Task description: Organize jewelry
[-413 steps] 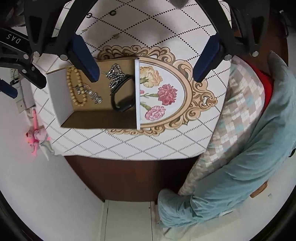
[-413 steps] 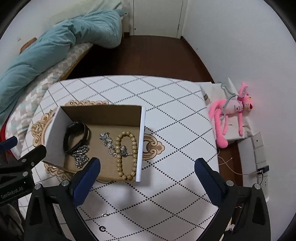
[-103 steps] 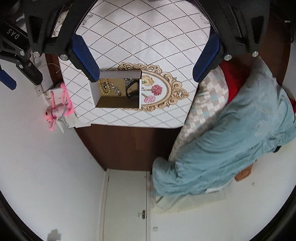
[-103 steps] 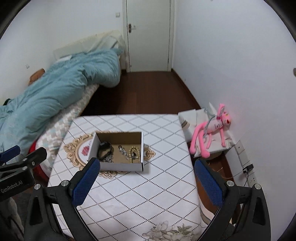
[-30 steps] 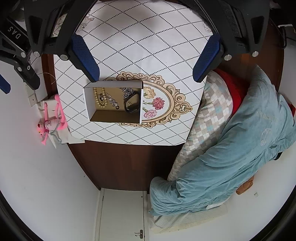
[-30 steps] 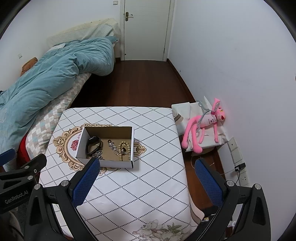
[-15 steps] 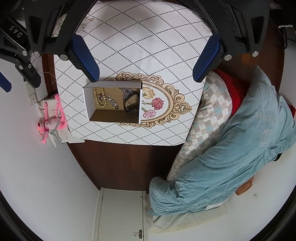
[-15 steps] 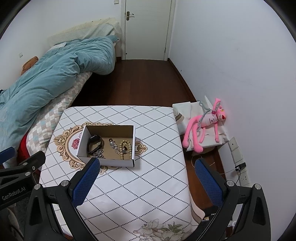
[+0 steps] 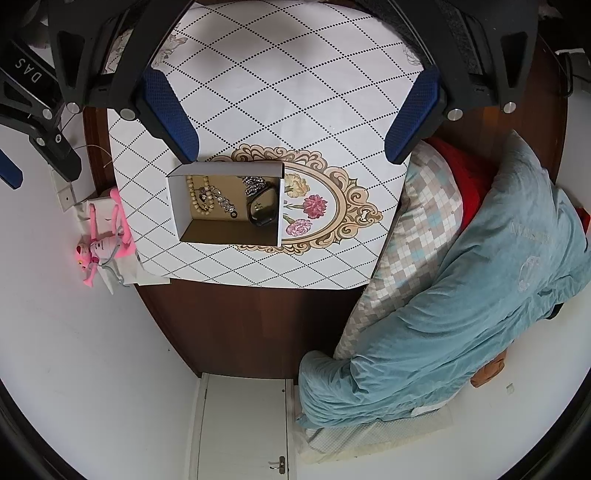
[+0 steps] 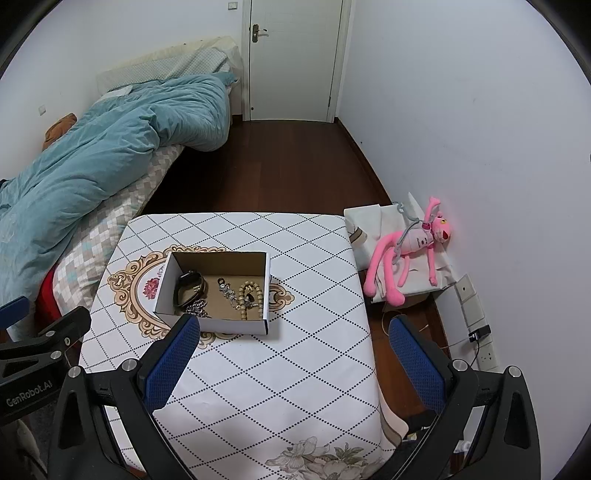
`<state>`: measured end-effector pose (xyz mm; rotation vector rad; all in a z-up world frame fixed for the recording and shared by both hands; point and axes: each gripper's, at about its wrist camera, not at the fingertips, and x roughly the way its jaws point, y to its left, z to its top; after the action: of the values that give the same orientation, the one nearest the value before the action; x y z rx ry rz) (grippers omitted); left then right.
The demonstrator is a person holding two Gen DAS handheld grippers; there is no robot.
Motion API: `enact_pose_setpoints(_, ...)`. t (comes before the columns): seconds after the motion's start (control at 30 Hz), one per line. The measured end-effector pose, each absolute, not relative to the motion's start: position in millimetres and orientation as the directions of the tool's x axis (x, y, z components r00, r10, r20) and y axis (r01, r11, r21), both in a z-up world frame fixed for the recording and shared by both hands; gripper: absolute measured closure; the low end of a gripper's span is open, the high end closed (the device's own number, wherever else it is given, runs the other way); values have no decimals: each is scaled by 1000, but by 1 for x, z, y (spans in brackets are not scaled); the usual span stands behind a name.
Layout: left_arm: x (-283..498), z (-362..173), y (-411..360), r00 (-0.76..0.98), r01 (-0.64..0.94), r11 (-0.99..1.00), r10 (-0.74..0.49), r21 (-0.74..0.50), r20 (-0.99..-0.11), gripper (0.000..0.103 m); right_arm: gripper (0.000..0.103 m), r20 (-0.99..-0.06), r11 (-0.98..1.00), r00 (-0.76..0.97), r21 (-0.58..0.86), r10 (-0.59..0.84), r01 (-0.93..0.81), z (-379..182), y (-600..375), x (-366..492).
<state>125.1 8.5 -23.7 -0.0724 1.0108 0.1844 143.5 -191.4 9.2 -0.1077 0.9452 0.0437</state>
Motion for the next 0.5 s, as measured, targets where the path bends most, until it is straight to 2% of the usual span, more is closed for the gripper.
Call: enact_pose_setpoints(0.5,124,-21,5,522,-179,984,118,27,-845,0,0,-810,994,587,-71,-7,-86,11,-193,144)
